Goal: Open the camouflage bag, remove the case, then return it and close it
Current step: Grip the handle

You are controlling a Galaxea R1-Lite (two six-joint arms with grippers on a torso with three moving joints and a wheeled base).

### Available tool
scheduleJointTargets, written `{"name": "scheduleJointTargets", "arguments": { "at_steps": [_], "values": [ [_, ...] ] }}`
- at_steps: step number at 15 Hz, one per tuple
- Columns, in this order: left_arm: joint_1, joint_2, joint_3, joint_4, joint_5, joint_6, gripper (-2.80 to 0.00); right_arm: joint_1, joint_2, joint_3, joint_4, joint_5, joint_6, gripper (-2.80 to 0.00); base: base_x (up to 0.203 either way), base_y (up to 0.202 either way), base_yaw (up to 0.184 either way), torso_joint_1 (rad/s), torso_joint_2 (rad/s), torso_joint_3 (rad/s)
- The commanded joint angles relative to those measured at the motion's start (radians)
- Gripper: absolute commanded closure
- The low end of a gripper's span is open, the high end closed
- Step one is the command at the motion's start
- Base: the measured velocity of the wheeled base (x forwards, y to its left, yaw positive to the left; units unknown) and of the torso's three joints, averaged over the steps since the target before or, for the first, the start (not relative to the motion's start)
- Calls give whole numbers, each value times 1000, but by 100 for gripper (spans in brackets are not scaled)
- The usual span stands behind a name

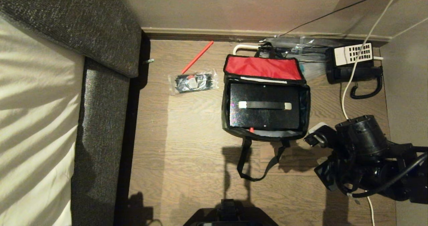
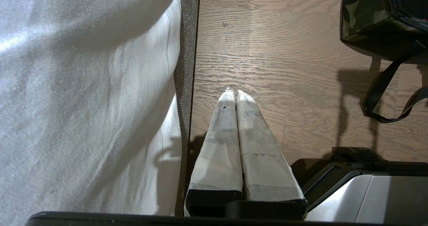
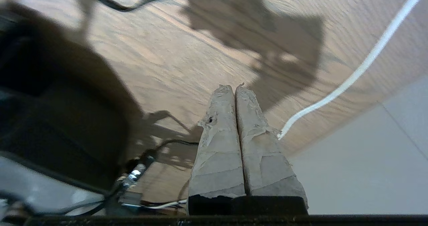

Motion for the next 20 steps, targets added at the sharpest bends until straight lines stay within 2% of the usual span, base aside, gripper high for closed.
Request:
{"name": "scheduleJointTargets", "arguments": {
  "at_steps": [1,6,7,10,12,14,16,19,20],
  "values": [
    [0,0,2,-1,0,0,0,18,28,-4,-9,-53,-2,0,0,0,0,0,0,0],
    [0,0,2,-1,0,0,0,23,35,-43,-52,-120,-19,0,0,0,0,0,0,0],
    [0,0,2,-1,0,0,0,32,35,-30,-54,-121,-33,-280,0,0,0,0,0,0],
    [0,0,2,0,0,0,0,73,53,-62,-57,-122,-57,-280,0,0,0,0,0,0],
    [0,0,2,0,0,0,0,100,108,-82,-113,-144,-129,-280,0,0,0,0,0,0],
    [0,0,2,-1,0,0,0,113,169,-91,-286,-187,-280,-280,0,0,0,0,0,0],
    [0,0,2,0,0,0,0,126,242,-89,-496,-197,-418,-280,0,0,0,0,0,0],
    [0,0,2,0,0,0,0,121,345,-84,-851,-181,-751,-280,0,0,0,0,0,0],
    [0,0,2,0,0,0,0,116,393,-89,-969,-154,-836,-280,0,0,0,0,0,0]
  ]
}}
